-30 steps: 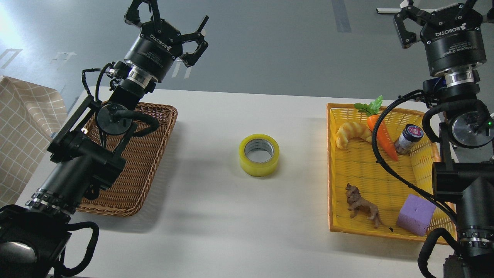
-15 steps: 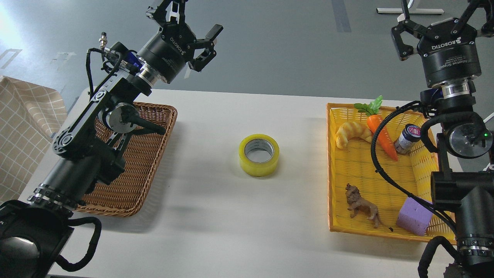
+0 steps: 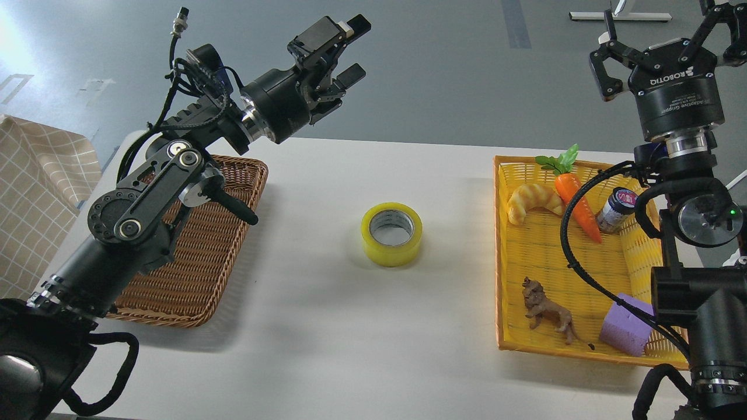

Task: Place and transfer tape with both arms
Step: 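Swing the left gripper out and reach toward the tape roll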

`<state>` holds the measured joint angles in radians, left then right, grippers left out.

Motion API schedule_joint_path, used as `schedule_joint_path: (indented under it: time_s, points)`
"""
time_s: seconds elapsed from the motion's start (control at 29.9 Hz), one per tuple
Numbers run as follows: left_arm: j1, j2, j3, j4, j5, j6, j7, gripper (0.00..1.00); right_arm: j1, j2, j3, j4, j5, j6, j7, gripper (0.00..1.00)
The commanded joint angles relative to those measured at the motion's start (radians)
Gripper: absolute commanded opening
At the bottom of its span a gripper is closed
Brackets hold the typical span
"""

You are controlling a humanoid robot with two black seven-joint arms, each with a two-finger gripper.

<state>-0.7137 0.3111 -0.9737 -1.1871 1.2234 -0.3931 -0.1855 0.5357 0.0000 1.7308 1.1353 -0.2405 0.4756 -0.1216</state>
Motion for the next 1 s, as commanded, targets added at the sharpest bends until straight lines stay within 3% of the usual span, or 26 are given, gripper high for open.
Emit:
schedule_joint_path:
  time_s: [0.0, 0.17, 0.37, 0.54, 0.67, 0.77, 0.84, 0.97]
  points:
    - [-0.021, 0.039, 0.093, -0.002, 0.079, 0.011, 0.003, 0.98, -0.002, 0.0, 0.0, 0.001, 0.0, 0.0, -0.001, 1.0]
    - [-0.026, 0.078, 0.196, 0.003, 0.139, 0.074, 0.026, 0.98, -0.002, 0.0, -0.005, 0.003, 0.0, 0.0, -0.003, 1.0]
    - [-0.027, 0.103, 0.213, -0.002, 0.156, 0.077, 0.06, 0.98, -0.003, 0.0, -0.007, 0.001, 0.0, 0.0, -0.003, 1.0]
    - [-0.079, 0.123, 0.375, -0.003, 0.278, 0.08, 0.078, 0.98, -0.003, 0.0, -0.005, 0.003, 0.0, 0.0, -0.004, 1.0]
    - [-0.102, 0.115, 0.408, -0.003, 0.393, 0.08, 0.095, 0.98, -0.003, 0.0, -0.005, 0.001, 0.0, -0.002, -0.004, 1.0]
    - [-0.102, 0.108, 0.423, 0.003, 0.473, 0.079, 0.158, 0.98, -0.003, 0.0, -0.005, 0.001, 0.0, -0.005, -0.004, 1.0]
    - [-0.118, 0.108, 0.455, 0.003, 0.545, 0.079, 0.23, 0.98, -0.003, 0.0, -0.005, 0.001, 0.0, -0.006, -0.004, 1.0]
    - [-0.133, 0.108, 0.486, 0.001, 0.571, 0.077, 0.27, 0.98, -0.003, 0.0, -0.007, 0.0, 0.0, -0.006, -0.004, 1.0]
